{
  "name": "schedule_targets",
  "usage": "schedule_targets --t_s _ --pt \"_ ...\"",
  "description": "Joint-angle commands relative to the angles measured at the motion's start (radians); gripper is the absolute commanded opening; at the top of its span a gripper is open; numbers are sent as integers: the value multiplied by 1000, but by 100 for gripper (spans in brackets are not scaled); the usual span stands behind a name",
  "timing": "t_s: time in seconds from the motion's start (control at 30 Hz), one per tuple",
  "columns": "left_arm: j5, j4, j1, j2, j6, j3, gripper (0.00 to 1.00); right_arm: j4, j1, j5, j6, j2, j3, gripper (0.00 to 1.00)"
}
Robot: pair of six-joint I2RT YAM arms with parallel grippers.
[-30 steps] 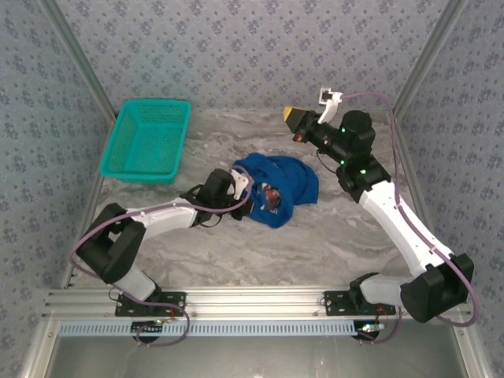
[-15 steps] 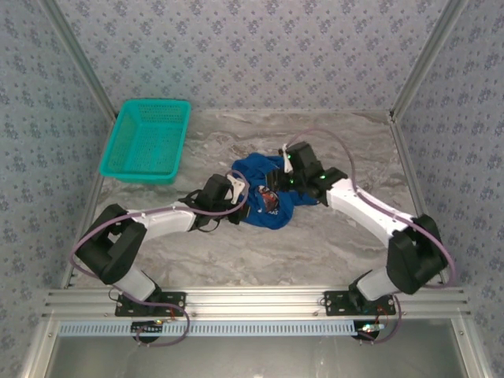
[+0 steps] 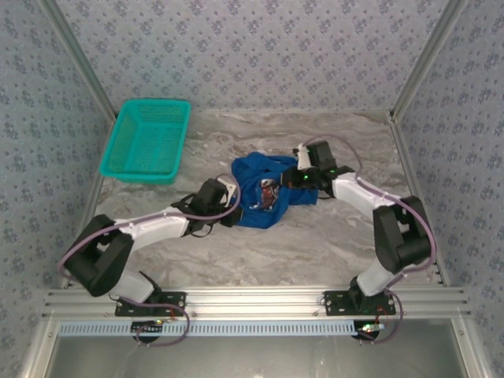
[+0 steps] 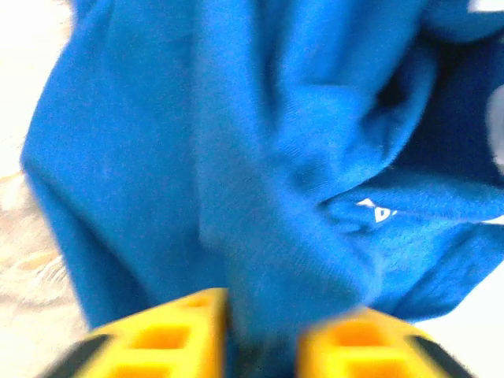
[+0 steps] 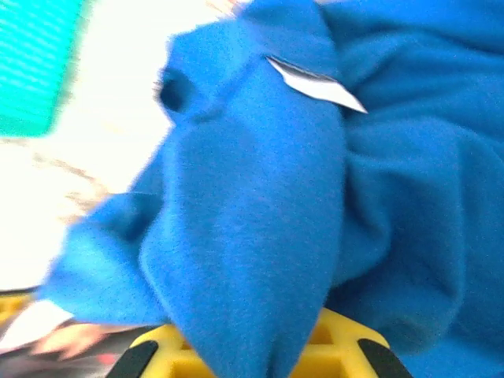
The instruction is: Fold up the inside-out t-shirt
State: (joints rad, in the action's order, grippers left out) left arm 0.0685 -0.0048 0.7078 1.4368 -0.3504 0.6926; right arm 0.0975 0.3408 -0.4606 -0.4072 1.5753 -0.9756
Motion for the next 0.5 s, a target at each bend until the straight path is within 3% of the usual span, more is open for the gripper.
schedule_targets --t_s 0.0,0.17,0.3,0.47 --pt "-6 -10 3 -159 -16 -27 48 -227 -6 -327 -127 -106 73 3" --pt "148 128 2 -287 -44 -23 71 -228 0 -321 -116 -171 119 1" --pt "261 91 19 -130 -64 113 69 -227 -2 -297 -117 -179 122 0" --pt "202 31 30 4 -14 219 61 -218 -2 -287 -112 -181 123 0"
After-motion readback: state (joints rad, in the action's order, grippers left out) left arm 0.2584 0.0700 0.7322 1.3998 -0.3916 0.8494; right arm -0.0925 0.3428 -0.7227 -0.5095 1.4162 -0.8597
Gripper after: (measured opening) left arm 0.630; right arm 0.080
